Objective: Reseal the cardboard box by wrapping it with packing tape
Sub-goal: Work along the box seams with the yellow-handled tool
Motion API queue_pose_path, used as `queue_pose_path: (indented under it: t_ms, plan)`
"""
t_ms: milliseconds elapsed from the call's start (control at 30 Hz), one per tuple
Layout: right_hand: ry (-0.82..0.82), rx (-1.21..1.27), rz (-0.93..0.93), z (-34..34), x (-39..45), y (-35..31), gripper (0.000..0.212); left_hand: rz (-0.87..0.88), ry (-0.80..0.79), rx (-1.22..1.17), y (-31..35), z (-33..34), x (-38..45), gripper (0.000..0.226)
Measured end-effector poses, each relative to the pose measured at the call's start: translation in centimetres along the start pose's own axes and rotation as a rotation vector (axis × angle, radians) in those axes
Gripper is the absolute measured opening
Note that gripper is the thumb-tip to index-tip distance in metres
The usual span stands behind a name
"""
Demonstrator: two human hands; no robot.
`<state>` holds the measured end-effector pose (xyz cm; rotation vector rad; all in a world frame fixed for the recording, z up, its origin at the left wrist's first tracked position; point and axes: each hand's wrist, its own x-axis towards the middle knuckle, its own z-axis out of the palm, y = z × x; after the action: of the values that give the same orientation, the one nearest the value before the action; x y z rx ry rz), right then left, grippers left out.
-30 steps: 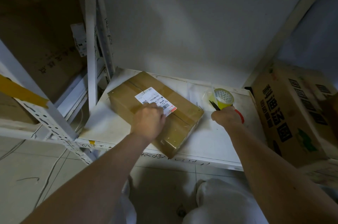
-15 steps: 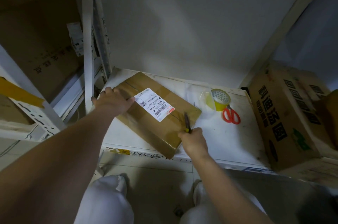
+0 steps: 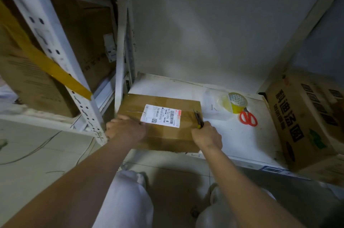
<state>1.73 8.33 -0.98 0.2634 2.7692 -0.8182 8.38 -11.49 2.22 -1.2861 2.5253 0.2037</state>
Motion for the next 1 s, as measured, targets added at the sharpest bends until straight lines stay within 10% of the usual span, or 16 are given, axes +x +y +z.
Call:
queue_pose_path:
  t_ms: [233, 433, 667, 1000]
  plan:
    - [-0.13, 0.112, -0.158, -1.8, 2.3, -3.2, 0.027, 0.124, -0.12, 0.039, -1.1, 1.8, -0.4, 0.098]
    - [0.154, 0.339, -0.083, -0.9, 1.7, -3.8, 0.033, 0.179, -0.139, -0.028, 0.8, 2.1, -0.5, 0.084]
    - [-0.328, 0.507, -0.312, 1.9, 1.0, -3.7, 0.018, 0.297, -0.231, -0.049, 5.6, 1.3, -3.5, 0.055]
    - [-0.14, 0.313, -0.301, -0.5, 2.8, -2.3, 0.008, 0.675, -0.166, -0.334, 6.3, 2.1, -2.7, 0.036]
